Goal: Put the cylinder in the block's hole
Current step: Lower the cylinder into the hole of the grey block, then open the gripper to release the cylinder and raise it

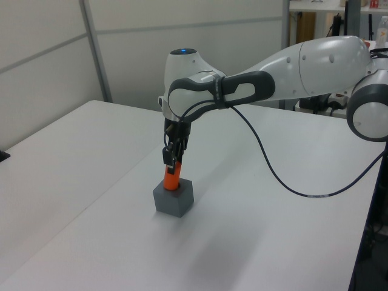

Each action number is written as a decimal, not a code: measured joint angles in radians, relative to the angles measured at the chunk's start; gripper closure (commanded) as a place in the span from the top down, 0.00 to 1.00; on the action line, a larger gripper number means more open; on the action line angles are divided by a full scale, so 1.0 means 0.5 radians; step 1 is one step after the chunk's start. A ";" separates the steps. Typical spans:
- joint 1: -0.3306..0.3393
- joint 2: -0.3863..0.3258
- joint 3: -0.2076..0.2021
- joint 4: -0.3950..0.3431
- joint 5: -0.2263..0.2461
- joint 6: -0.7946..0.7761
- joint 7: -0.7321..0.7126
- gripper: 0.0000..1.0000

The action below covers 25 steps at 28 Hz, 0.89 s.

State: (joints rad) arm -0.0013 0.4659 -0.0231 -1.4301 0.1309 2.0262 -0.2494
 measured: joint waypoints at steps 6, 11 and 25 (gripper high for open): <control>0.001 0.000 0.000 -0.022 -0.006 -0.026 -0.001 0.24; 0.001 0.001 0.000 -0.023 -0.006 -0.026 -0.001 1.00; -0.002 -0.166 -0.016 0.012 -0.038 -0.268 -0.001 1.00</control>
State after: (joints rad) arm -0.0022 0.3829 -0.0312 -1.4241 0.1119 1.8924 -0.2497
